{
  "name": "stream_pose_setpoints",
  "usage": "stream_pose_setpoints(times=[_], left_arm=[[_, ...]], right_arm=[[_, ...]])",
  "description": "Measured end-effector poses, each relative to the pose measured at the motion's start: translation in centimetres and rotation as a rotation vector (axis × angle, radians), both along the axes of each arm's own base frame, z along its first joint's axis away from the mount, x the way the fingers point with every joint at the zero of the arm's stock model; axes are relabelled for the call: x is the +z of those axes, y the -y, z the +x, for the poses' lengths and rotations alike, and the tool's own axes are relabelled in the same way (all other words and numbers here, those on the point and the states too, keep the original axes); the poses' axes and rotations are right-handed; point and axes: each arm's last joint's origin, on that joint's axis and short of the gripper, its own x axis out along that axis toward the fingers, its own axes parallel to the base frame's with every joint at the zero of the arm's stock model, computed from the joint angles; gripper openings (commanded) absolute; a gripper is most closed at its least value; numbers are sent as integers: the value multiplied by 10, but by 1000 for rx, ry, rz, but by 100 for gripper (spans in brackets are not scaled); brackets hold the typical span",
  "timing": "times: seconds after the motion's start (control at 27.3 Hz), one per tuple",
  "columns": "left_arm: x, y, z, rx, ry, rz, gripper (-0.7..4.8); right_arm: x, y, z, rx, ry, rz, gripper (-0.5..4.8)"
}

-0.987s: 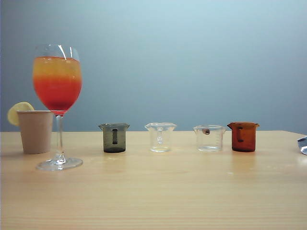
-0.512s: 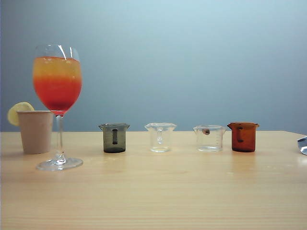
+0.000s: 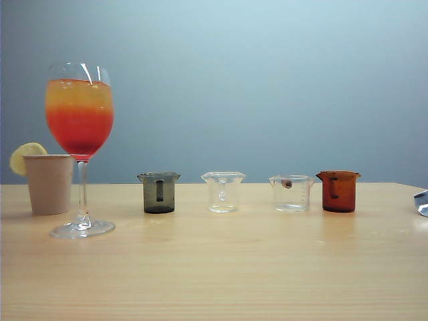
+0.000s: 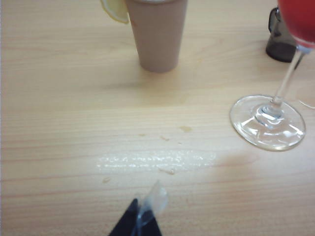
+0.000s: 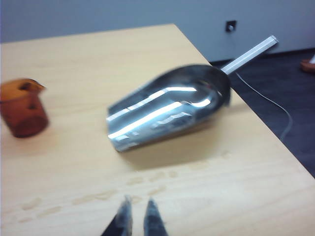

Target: Pick up the fourth measuring cup from the left, pour the grenadine inside into the goblet, and finally put the measuring cup back in its original place.

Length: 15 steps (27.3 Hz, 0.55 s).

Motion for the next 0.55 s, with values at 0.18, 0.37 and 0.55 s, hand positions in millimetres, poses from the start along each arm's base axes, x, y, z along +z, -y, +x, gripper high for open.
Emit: stream_pose_setpoints(times=[0.18,0.37,0.55], left_arm=[[1,0,10,0,189,1,-4],[2,0,10,0,199,1,-4],[2,0,10,0,199,1,-4]], right_arm=[[0,3,1,-31,31,1,41],[0,3,1,-32,31,1,41],[0,2,1,3,31,6,41]])
